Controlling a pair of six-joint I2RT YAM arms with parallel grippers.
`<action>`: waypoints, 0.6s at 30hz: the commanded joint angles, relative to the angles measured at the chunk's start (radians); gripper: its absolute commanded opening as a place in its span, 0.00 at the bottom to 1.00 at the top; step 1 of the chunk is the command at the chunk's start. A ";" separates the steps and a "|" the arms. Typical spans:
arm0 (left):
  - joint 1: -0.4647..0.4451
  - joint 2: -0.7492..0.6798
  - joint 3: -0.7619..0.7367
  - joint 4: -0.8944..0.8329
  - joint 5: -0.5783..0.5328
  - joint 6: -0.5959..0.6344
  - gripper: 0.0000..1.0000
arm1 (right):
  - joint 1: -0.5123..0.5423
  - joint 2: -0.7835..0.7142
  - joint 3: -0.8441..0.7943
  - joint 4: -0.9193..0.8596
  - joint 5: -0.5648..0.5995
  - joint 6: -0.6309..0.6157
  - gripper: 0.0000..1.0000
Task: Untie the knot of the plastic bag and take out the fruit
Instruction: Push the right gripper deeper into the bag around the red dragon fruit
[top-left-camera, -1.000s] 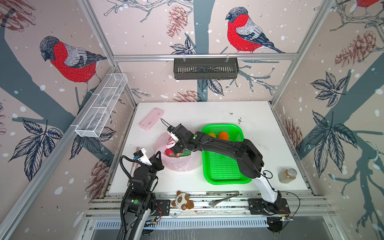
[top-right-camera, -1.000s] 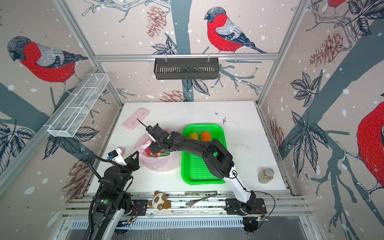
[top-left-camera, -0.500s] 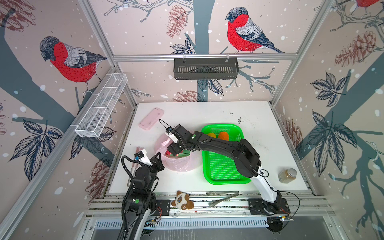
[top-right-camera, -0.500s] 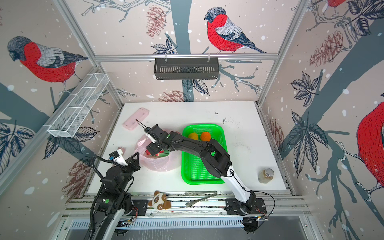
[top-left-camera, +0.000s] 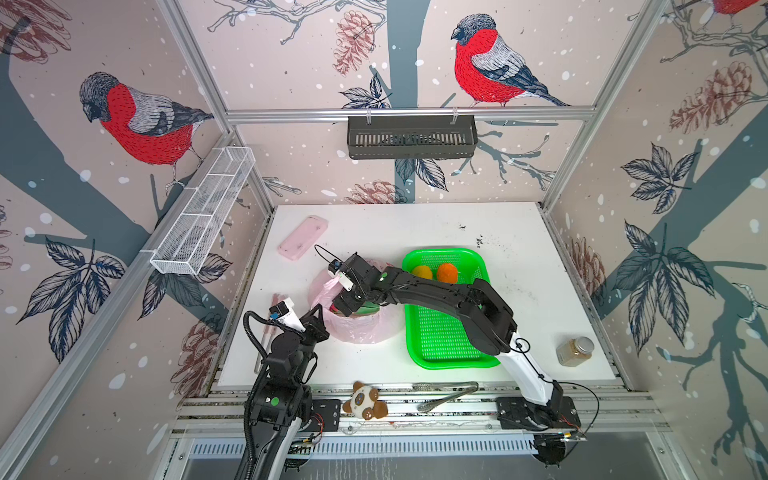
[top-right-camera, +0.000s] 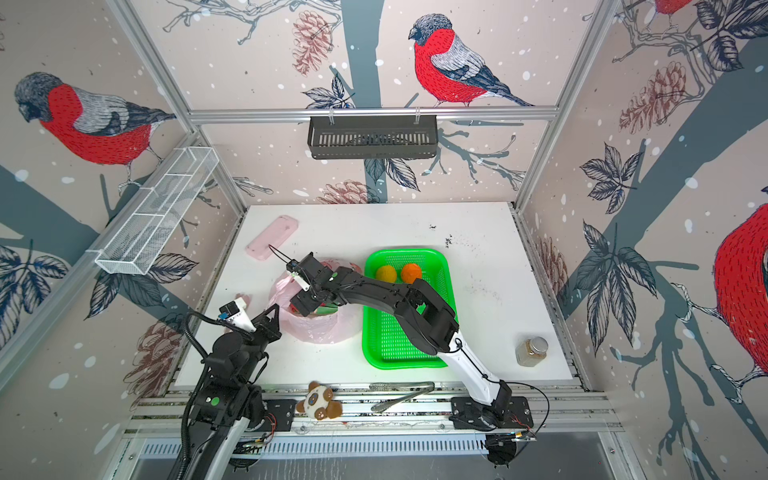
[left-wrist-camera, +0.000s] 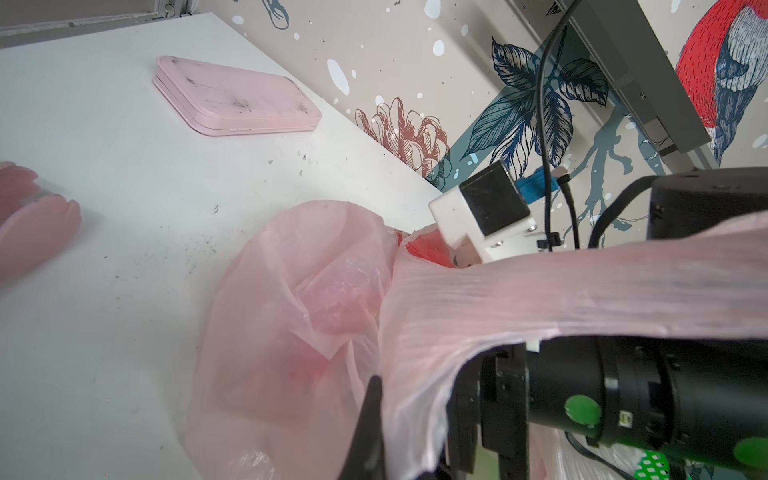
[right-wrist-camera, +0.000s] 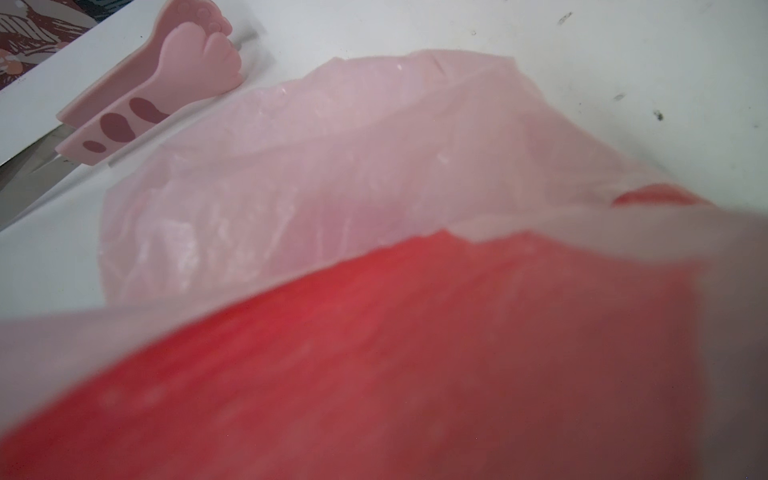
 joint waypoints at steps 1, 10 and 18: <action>0.000 -0.006 -0.003 0.003 0.010 -0.008 0.00 | 0.003 0.015 0.002 -0.004 0.002 0.005 0.92; 0.000 -0.013 -0.007 -0.006 0.016 -0.011 0.00 | 0.002 0.061 0.018 0.001 0.031 0.024 0.91; 0.001 -0.014 -0.007 -0.006 0.018 -0.010 0.00 | -0.007 0.064 0.015 0.016 0.030 0.040 0.81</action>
